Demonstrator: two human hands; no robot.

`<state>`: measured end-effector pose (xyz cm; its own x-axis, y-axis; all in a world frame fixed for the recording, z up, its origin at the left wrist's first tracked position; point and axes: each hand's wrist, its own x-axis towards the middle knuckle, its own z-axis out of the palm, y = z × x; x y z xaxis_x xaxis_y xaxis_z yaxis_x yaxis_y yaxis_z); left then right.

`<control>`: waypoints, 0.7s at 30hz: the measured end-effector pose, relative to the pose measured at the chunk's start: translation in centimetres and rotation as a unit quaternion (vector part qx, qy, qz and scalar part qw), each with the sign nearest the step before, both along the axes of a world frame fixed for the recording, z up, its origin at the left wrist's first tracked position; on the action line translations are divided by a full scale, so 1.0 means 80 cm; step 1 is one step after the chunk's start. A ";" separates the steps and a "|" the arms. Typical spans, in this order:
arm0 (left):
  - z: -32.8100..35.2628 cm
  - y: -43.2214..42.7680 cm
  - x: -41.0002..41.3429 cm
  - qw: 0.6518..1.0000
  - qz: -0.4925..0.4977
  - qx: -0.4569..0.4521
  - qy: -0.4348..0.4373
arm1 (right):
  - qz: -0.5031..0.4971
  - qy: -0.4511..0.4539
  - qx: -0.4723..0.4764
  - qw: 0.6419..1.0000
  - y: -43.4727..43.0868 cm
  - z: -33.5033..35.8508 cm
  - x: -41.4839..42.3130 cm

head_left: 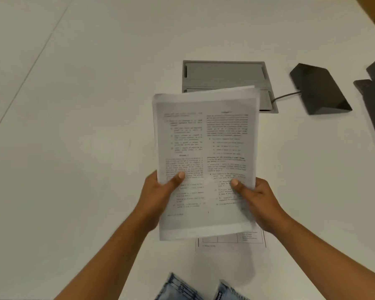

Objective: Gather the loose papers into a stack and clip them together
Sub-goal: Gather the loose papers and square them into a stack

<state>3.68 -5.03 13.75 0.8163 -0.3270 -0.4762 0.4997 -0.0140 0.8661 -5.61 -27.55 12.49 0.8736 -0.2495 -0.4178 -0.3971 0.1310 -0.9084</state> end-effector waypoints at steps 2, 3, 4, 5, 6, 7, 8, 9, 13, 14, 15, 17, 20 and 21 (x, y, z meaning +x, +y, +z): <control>-0.007 0.001 -0.014 1.000 -0.002 0.003 0.026 | 0.009 0.014 0.005 1.000 0.001 -0.002 -0.007; -0.011 0.002 -0.019 1.000 -0.002 0.007 0.030 | 0.017 0.021 0.010 1.000 0.002 -0.002 -0.010; -0.014 0.004 -0.024 0.999 -0.001 0.013 0.032 | 0.025 0.030 0.019 0.999 0.001 -0.003 -0.013; -0.016 0.006 -0.028 0.999 0.003 0.017 0.034 | 0.032 0.038 0.028 0.998 0.000 -0.003 -0.016; -0.018 0.009 -0.031 0.999 0.008 0.020 0.039 | 0.029 0.052 0.027 0.998 -0.002 -0.004 -0.017; -0.020 0.012 -0.034 0.999 0.014 0.021 0.044 | 0.011 0.070 0.020 0.997 -0.004 -0.006 -0.018; -0.022 0.015 -0.036 0.998 0.018 0.023 0.048 | -0.023 0.093 0.011 0.995 -0.009 -0.014 -0.020; -0.024 0.019 -0.038 0.998 0.022 0.025 0.050 | -0.071 0.114 0.001 0.991 -0.013 -0.022 -0.021; -0.028 0.036 -0.043 0.997 0.039 0.037 0.057 | -0.088 0.264 -0.276 0.920 -0.031 -0.075 -0.034; -0.029 0.042 -0.044 0.997 0.043 0.041 0.056 | -0.053 0.315 -0.330 0.888 -0.030 -0.087 -0.038; -0.030 0.048 -0.045 0.996 0.049 0.045 0.055 | -0.025 0.351 -0.359 0.865 -0.026 -0.095 -0.041; -0.032 0.061 -0.047 0.995 0.063 0.056 0.053 | 0.020 0.378 -0.405 0.832 -0.013 -0.104 -0.045; -0.037 0.080 -0.050 0.992 0.083 0.076 0.052 | 0.034 0.381 -0.436 0.815 -0.002 -0.117 -0.047; -0.038 0.086 -0.051 0.991 0.090 0.082 0.052 | 0.021 0.381 -0.418 0.824 -0.002 -0.120 -0.047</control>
<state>-0.37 1.83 10.69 0.7978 -0.0913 -0.5959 0.5937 -0.0525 0.8030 -9.33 -27.71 2.85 0.4520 -0.7054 -0.5460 -0.8825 -0.4427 -0.1587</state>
